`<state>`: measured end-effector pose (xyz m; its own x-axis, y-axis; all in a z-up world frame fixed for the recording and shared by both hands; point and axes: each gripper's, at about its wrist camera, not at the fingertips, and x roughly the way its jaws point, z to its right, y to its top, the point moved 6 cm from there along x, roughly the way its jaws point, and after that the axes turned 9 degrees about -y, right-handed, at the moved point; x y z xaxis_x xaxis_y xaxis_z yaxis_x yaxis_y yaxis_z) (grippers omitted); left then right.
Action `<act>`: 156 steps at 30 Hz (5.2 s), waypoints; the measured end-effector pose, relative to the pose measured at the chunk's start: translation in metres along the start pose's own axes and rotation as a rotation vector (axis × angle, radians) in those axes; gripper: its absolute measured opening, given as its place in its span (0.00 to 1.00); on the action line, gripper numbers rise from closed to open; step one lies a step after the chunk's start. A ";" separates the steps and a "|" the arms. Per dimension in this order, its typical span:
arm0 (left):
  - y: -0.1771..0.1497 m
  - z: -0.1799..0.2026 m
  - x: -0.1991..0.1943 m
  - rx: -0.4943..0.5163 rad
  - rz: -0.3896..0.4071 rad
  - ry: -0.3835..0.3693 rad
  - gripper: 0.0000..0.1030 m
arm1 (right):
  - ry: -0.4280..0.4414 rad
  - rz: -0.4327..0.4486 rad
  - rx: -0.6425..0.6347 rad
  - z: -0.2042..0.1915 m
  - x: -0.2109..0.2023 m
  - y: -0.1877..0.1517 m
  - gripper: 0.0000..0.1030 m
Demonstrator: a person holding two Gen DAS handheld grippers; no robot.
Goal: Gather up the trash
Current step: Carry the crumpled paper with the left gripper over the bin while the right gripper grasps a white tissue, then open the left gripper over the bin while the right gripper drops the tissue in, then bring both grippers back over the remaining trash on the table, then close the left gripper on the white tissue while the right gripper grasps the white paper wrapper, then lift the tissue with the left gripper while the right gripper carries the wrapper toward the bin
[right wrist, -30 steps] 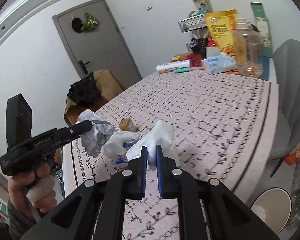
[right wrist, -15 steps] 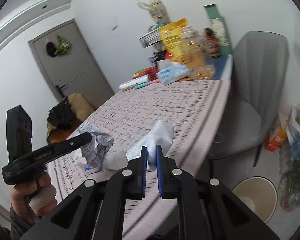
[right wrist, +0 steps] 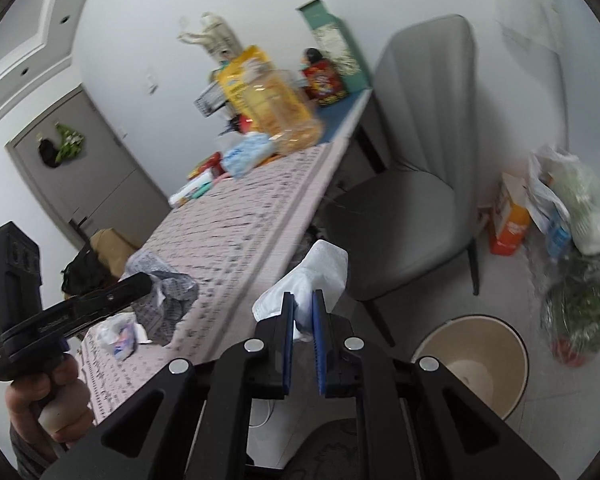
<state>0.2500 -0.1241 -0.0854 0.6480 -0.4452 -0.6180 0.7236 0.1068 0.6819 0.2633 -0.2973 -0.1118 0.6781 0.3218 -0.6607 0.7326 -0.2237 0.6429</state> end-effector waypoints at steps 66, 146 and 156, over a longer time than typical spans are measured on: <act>-0.007 -0.063 -0.081 -0.123 0.191 0.107 0.94 | -0.151 0.076 -0.059 -0.030 -0.019 -0.010 0.93; -0.072 -0.228 -0.208 -0.289 0.283 0.314 0.08 | 0.083 -0.240 -0.603 -0.291 0.119 -0.094 0.55; -0.068 -0.209 -0.204 -0.261 0.287 0.292 0.08 | 0.171 -0.222 -0.576 -0.287 0.083 -0.088 0.25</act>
<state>0.1186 0.1455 -0.0872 0.8426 -0.1010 -0.5290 0.5173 0.4248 0.7429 0.2386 0.0130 -0.1123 0.4604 0.4563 -0.7615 0.6730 0.3800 0.6346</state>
